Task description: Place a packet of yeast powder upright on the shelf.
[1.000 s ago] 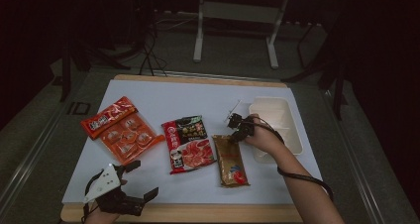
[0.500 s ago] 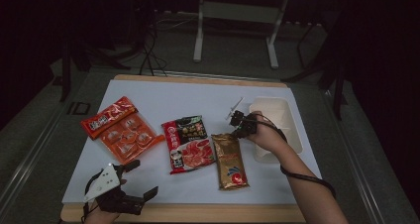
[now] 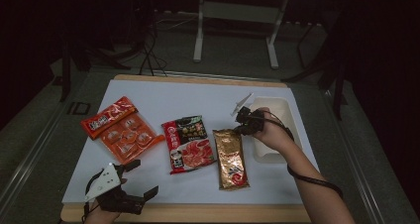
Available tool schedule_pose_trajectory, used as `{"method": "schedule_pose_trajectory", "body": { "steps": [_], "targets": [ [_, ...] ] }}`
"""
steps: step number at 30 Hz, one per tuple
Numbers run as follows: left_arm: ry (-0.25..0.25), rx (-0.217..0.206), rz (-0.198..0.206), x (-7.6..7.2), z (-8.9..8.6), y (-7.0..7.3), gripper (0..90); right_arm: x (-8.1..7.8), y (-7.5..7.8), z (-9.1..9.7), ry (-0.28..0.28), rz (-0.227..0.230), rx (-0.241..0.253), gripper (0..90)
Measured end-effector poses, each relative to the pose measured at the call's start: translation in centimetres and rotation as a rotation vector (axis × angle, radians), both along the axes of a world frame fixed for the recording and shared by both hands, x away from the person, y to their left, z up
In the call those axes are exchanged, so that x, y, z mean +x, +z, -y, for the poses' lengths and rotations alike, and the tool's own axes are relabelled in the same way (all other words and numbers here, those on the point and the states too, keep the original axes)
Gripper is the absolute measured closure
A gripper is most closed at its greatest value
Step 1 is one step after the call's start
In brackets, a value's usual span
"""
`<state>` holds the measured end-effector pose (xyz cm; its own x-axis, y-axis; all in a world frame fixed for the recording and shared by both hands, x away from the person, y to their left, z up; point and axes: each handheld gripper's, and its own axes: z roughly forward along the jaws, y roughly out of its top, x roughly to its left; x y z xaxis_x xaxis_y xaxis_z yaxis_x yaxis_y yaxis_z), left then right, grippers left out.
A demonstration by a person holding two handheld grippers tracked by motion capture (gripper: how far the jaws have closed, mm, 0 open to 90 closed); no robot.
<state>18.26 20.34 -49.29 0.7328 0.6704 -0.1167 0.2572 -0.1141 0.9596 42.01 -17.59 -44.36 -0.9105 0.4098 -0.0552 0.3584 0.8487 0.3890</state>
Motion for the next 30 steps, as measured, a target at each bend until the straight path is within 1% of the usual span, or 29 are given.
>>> {"method": "schedule_pose_trajectory", "body": {
  "steps": [1,4,7,9,10,11,12,14,17,19,20,22,23,24,26,27,29,30],
  "targets": [
    [-0.001,0.002,-0.002,0.0,0.0,0.0,0.2,-0.1,0.3,0.1,0.001,0.003,0.017,90.0],
    [-0.002,0.004,-0.003,0.0,0.0,0.0,0.2,-0.6,1.1,0.4,0.01,0.014,0.04,90.0],
    [-0.002,-0.005,0.0,0.0,0.1,0.0,0.2,-1.2,1.9,0.8,0.016,0.027,0.061,90.0],
    [-0.009,-0.018,0.008,0.0,0.0,0.0,0.2,-1.6,2.5,1.1,0.016,0.037,0.077,90.0],
    [-0.012,-0.025,0.02,0.0,0.1,0.0,0.2,-1.7,2.7,1.2,0.019,0.046,0.078,90.0],
    [-0.013,-0.024,0.034,-0.1,0.1,0.0,0.2,-1.9,2.9,1.4,0.017,0.054,0.091,90.0],
    [-0.014,-0.022,0.044,-0.1,0.2,0.0,0.3,-2.1,3.1,1.5,0.023,0.057,0.093,90.0],
    [-0.016,-0.02,0.049,-0.2,0.2,0.0,0.2,-2.6,3.6,1.6,0.03,0.067,0.099,90.0],
    [-0.015,-0.011,0.044,-0.1,0.3,0.0,0.2,-3.3,4.4,1.8,0.046,0.079,0.119,90.0],
    [-0.016,-0.01,0.039,-0.1,0.3,-0.1,0.2,-3.7,5.0,1.8,0.06,0.083,0.142,90.0],
    [-0.016,-0.008,0.038,-0.1,0.3,-0.1,0.3,-3.9,5.3,1.9,0.066,0.081,0.141,90.0],
    [-0.018,-0.009,0.036,0.0,0.3,-0.2,0.2,-4.3,5.8,2.0,0.074,0.089,0.152,90.0],
    [-0.019,-0.008,0.035,0.0,0.4,-0.2,0.3,-4.4,6.0,2.0,0.078,0.095,0.149,90.0],
    [-0.02,-0.007,0.034,0.0,0.4,-0.2,0.2,-4.6,6.2,2.0,0.084,0.097,0.159,90.0],
    [-0.02,-0.011,0.029,0.0,0.4,-0.2,0.3,-4.9,6.6,2.0,0.095,0.114,0.161,90.0],
    [-0.02,-0.007,0.029,0.0,0.3,-0.2,0.3,-5.0,6.9,2.1,0.101,0.104,0.171,90.0],
    [-0.02,-0.004,0.028,0.0,0.3,-0.2,0.3,-5.3,7.4,2.1,0.109,0.127,0.176,90.0],
    [-0.02,-0.004,0.028,0.0,0.3,-0.2,0.2,-5.3,7.4,2.1,0.109,0.127,0.176,90.0]
  ]
}}
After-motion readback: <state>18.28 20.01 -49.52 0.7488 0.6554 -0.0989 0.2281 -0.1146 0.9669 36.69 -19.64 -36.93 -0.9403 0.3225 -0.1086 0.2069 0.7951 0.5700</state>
